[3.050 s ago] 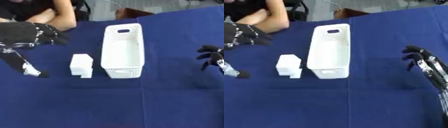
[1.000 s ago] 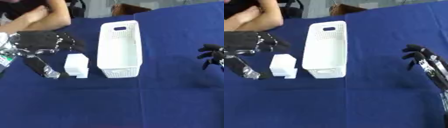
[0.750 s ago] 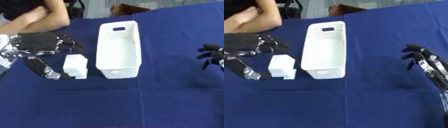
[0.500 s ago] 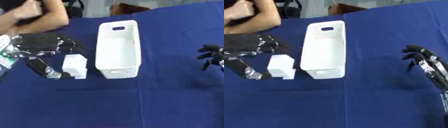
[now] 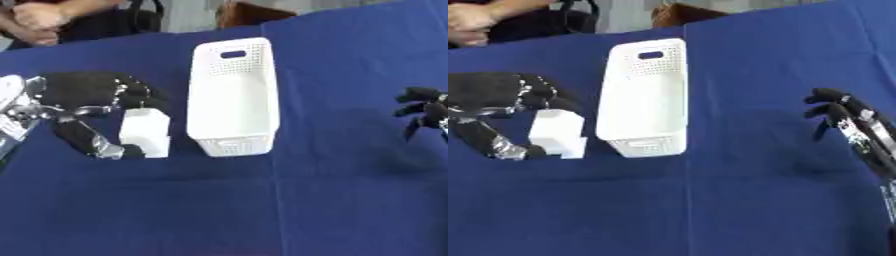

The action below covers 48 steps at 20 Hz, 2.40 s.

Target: Pick up objects on the table and place them in the box.

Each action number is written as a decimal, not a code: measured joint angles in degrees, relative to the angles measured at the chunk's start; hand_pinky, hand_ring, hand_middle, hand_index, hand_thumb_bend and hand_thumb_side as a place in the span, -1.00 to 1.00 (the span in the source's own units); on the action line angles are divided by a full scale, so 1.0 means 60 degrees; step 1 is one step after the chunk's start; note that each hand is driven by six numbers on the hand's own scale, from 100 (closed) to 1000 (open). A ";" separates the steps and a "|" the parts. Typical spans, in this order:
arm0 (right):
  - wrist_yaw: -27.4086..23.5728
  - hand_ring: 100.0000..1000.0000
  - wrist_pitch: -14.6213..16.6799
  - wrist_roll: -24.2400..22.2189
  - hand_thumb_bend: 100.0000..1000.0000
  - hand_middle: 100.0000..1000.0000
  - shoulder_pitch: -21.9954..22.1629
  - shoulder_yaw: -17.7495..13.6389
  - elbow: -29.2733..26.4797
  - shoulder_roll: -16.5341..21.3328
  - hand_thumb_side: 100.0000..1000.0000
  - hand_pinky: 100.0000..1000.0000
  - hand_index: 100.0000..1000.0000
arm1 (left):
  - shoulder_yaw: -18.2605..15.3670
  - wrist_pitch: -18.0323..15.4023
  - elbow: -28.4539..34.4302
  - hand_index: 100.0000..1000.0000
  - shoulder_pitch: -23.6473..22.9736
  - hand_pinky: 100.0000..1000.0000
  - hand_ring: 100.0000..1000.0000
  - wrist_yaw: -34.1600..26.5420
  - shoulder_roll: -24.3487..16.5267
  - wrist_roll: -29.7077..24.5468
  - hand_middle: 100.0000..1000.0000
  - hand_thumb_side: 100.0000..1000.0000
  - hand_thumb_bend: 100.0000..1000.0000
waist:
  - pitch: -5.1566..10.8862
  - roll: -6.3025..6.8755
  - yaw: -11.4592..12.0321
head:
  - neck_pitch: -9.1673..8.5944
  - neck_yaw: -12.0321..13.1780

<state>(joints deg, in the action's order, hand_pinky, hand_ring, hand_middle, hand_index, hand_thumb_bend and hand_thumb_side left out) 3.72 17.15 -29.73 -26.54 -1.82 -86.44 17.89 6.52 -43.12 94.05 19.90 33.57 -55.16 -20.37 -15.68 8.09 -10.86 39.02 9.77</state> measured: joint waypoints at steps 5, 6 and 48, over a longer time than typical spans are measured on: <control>0.0000 0.34 0.0004 -0.0004 -1.00 0.47 -0.0002 0.0000 0.0001 -0.0001 0.70 -0.24 0.79 | -0.0001 0.0002 -0.0022 1.00 -0.0003 0.76 0.79 0.0045 0.0004 -0.0002 0.89 0.92 -0.40 | -0.0045 0.0000 -0.0051 | -0.0001 0.0000; 0.0000 0.34 0.0004 -0.0005 -1.00 0.47 -0.0003 0.0000 0.0001 -0.0001 0.70 -0.24 0.79 | -0.0001 0.0002 -0.0032 1.00 -0.0004 0.76 0.79 0.0056 0.0004 -0.0002 0.88 0.92 -0.40 | -0.0049 0.0000 -0.0053 | -0.0001 0.0000; -0.0006 0.34 0.0120 -0.0135 -1.00 0.48 -0.0381 0.0008 0.0054 -0.0078 0.70 -0.23 0.79 | -0.0117 -0.0198 -0.0447 0.74 -0.0114 0.09 0.00 0.1409 0.0331 0.0197 0.40 -0.20 -0.30 | -0.0394 0.0001 -0.0439 | -0.0252 0.0001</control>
<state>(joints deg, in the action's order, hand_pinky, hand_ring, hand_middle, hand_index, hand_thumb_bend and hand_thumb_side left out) 3.69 17.87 -30.54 -28.82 -1.77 -86.11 17.42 5.82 -44.30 91.36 19.21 42.03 -53.17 -19.19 -18.05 8.09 -13.50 37.51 9.78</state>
